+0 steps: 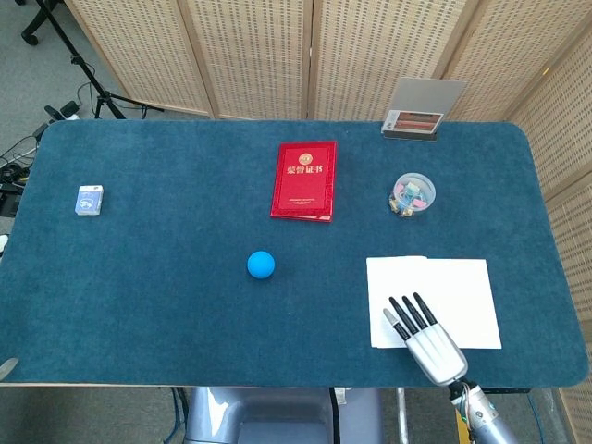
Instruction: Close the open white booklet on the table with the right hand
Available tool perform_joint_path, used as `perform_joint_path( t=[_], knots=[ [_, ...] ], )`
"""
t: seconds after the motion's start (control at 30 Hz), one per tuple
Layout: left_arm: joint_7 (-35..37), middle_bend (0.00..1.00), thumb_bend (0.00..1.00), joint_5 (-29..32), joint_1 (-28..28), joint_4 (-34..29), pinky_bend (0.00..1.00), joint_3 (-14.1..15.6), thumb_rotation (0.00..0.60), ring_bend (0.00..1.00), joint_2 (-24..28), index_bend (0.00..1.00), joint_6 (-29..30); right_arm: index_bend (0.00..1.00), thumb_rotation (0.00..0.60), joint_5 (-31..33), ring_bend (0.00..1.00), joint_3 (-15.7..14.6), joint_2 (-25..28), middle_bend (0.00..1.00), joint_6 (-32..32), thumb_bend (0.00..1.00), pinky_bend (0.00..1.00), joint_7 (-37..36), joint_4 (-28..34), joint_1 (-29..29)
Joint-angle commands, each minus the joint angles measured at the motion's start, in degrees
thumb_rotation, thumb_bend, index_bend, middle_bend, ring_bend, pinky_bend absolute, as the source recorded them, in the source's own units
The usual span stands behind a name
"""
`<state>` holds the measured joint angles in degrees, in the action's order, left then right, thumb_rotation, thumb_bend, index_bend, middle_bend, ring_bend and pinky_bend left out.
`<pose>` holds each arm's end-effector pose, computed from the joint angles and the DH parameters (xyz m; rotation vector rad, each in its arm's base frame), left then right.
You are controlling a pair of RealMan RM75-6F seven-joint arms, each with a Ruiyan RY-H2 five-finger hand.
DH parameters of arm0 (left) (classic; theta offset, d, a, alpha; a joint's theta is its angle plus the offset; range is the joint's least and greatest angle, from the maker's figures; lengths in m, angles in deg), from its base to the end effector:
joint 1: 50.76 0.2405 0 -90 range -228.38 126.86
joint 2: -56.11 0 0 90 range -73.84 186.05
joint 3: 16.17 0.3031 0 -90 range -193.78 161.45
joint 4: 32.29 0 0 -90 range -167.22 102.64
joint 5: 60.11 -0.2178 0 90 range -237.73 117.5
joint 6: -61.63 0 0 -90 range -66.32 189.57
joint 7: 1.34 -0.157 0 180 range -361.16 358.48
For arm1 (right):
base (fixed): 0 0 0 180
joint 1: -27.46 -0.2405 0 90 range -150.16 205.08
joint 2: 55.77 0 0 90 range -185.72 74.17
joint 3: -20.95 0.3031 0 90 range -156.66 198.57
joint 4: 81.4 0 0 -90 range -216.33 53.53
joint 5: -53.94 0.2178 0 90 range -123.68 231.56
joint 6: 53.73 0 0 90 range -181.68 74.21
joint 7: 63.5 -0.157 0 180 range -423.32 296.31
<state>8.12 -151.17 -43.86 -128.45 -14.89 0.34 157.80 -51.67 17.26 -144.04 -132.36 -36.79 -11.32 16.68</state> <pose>-0.3602 0.1091 0.2295 -1.2508 -0.9620 -0.9391 -0.3255 -0.1963 -0.0059 1.9569 -0.3631 0.7344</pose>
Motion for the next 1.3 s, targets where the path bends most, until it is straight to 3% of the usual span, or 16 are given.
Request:
perform_joint_path(
  t=[0.03,0.37,1.3],
  knots=[
    [0.03,0.00,0.00,0.02,0.00,-0.05,0.00,0.02,0.600,0.00,0.03,0.00,-0.04,0.00,0.600,0.06,0.00,-0.29,-0.99,0.00,0.25,0.20,0.00,0.90,-0.27,-0.03],
    [0.80,0.00,0.00,0.28,-0.01,0.11,0.00,-0.13,0.600,0.00,0.25,0.00,0.01,0.00,0.600,1.01,0.00,-0.34,-2.28,0.00,0.53,0.34,0.00,2.01,-0.73,-0.28],
    [0.62,0.00,0.00,0.24,0.00,0.10,0.00,-0.11,0.600,0.00,0.16,0.00,-0.02,0.00,0.600,3.22,0.00,-0.38,-3.24,0.00,1.75,0.32,0.00,4.29,-1.36,-1.28]
  ],
)
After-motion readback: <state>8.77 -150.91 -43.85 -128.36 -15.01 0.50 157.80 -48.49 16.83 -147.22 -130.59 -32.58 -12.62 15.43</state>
